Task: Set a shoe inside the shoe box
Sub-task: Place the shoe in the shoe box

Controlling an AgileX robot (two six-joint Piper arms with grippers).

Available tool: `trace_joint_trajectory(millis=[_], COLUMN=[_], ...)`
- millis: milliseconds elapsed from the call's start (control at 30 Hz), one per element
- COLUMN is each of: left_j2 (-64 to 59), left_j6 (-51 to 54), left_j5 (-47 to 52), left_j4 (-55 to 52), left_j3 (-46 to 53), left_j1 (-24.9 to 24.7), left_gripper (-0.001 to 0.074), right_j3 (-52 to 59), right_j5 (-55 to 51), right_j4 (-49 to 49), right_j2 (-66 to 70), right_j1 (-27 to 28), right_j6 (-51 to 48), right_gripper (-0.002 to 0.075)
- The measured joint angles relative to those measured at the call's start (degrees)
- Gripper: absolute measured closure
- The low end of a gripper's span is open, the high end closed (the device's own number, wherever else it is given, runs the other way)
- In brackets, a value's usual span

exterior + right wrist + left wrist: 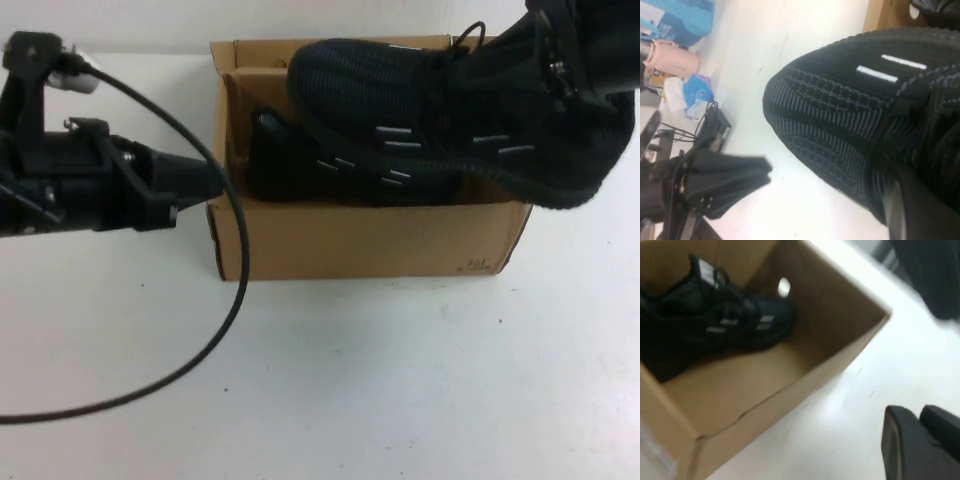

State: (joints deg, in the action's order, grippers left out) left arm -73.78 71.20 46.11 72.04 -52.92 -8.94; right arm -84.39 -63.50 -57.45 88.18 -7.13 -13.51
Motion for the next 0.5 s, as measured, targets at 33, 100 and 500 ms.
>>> trace_joint_trajectory(millis=[33, 100, 500], left_j2=[0.3, 1.2, 15.4], left_j6=[-0.5, -2.4, -17.3], left_j5=[0.3, 0.3, -2.5], left_j4=[-3.4, -9.4, -31.7], left_j3=[-0.7, -2.2, -3.8], left_j1=[0.0, 0.0, 0.0], left_gripper=[0.0702, 0.0720, 0.0736], right_j3=[-1.0, -3.5, -15.2], right_j5=[-0.1, -0.4, -1.3], right_j4=[0.0, 0.0, 0.1], right_j2=[0.8, 3.1, 16.2], right_j1=[0.0, 0.0, -0.6], right_j6=[-0.5, -1.0, -1.6], right_gripper=[0.0727, 0.0727, 0.0727])
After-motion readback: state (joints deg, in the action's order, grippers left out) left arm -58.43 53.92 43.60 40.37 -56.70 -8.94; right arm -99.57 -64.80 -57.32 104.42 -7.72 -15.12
